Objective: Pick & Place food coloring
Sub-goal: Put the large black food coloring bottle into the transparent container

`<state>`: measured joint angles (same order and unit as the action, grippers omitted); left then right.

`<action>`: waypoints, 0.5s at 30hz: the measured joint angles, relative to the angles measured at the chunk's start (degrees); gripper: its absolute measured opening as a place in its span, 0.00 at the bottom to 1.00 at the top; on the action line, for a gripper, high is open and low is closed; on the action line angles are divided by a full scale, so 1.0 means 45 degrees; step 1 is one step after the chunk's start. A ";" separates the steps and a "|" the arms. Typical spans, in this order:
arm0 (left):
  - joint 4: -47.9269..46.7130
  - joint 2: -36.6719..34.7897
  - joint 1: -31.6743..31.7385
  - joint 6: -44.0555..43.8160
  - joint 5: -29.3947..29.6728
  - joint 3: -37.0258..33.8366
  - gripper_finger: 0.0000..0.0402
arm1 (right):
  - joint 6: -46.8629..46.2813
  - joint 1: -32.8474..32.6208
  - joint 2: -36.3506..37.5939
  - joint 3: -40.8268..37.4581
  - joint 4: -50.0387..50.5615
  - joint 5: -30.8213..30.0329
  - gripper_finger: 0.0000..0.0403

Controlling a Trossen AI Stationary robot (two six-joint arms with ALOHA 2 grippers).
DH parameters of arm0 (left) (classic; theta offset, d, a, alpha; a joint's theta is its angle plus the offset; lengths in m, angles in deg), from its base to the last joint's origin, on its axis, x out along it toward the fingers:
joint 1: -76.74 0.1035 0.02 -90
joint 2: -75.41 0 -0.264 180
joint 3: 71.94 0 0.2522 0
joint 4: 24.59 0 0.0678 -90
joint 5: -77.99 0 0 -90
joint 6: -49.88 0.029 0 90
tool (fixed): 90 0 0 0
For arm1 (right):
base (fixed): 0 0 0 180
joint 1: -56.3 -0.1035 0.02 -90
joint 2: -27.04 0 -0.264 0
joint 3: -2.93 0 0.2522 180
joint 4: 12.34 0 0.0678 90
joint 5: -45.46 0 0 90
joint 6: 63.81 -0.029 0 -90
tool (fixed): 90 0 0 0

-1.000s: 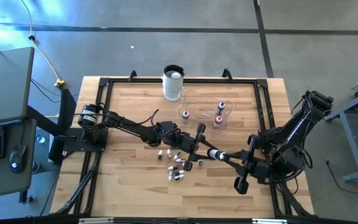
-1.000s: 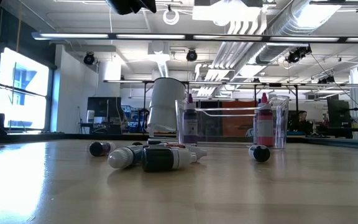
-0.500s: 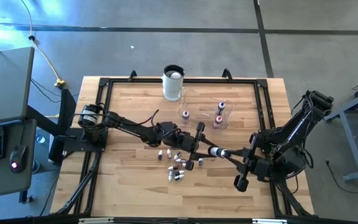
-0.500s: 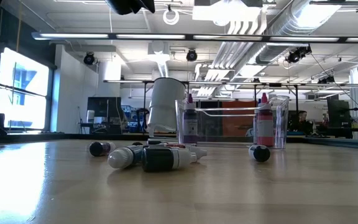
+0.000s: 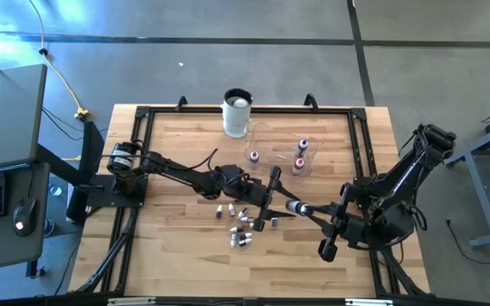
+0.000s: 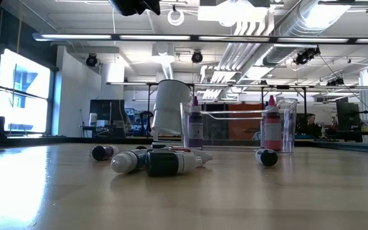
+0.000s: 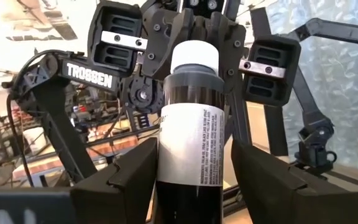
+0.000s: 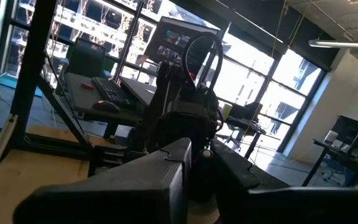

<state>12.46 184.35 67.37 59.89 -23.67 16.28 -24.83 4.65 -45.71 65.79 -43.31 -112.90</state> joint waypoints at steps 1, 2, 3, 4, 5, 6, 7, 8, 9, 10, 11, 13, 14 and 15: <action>-0.0020 0.0000 0.0000 -0.0003 0.0004 0.0000 0.51 | -0.0001 -0.0003 0.0000 0.0000 0.0026 -0.0069 0.10; -0.0045 0.0000 0.0005 0.0007 0.0042 0.0000 0.51 | -0.0005 0.0002 0.0000 0.0000 0.0026 -0.0145 0.10; -0.0036 0.0000 0.0005 0.0008 0.0130 0.0000 0.51 | -0.0001 0.0002 0.0000 0.0000 0.0024 -0.0221 0.10; -0.0001 0.0000 0.0005 0.0008 0.0243 0.0000 0.51 | 0.0001 0.0002 0.0001 0.0000 0.0016 -0.0310 0.10; 0.0006 0.0000 0.0005 0.0013 0.0359 0.0000 0.51 | 0.0010 0.0002 0.0005 0.0000 0.0021 -0.0414 0.11; 0.0003 0.0000 0.0000 0.0014 0.0450 0.0000 0.51 | 0.0019 0.0002 0.0005 0.0000 0.0061 -0.0454 0.11; 0.0002 0.0000 0.0000 0.0013 0.0615 0.0000 0.51 | 0.0029 0.0002 0.0005 0.0000 0.0137 -0.0481 0.11; 0.0002 0.0000 -0.0005 0.0018 0.0819 0.0000 0.52 | 0.0034 0.0002 0.0005 0.0000 0.0220 -0.0557 0.11; -0.0011 0.0000 -0.0005 0.0027 0.1144 0.0000 0.52 | 0.0007 0.0002 0.0005 0.0000 0.0281 -0.0644 0.11; -0.0083 0.0000 -0.0005 0.0054 0.1617 0.0000 0.52 | -0.0069 0.0002 0.0006 0.0000 0.0355 -0.0744 0.10; -0.0233 0.0000 -0.0008 0.0156 0.2052 0.0000 0.52 | -0.0159 0.0002 0.0011 0.0000 0.0476 -0.1003 0.10; -0.0671 0.0000 -0.0015 0.0629 0.3151 0.0000 0.52 | -0.0414 -0.0002 0.0015 0.0000 0.0745 -0.1972 0.10; -0.0800 0.0000 -0.0015 0.0847 0.3730 0.0000 0.52 | -0.0597 -0.0031 0.0015 0.0000 0.0966 -0.2551 0.10; -0.0840 0.0000 -0.0013 0.1025 0.4271 0.0000 0.52 | -0.0679 -0.0057 0.0015 0.0000 0.1194 -0.3177 0.10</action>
<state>8.68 184.35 67.31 64.50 -4.46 16.28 -27.88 4.40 -45.65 65.79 -37.94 -127.19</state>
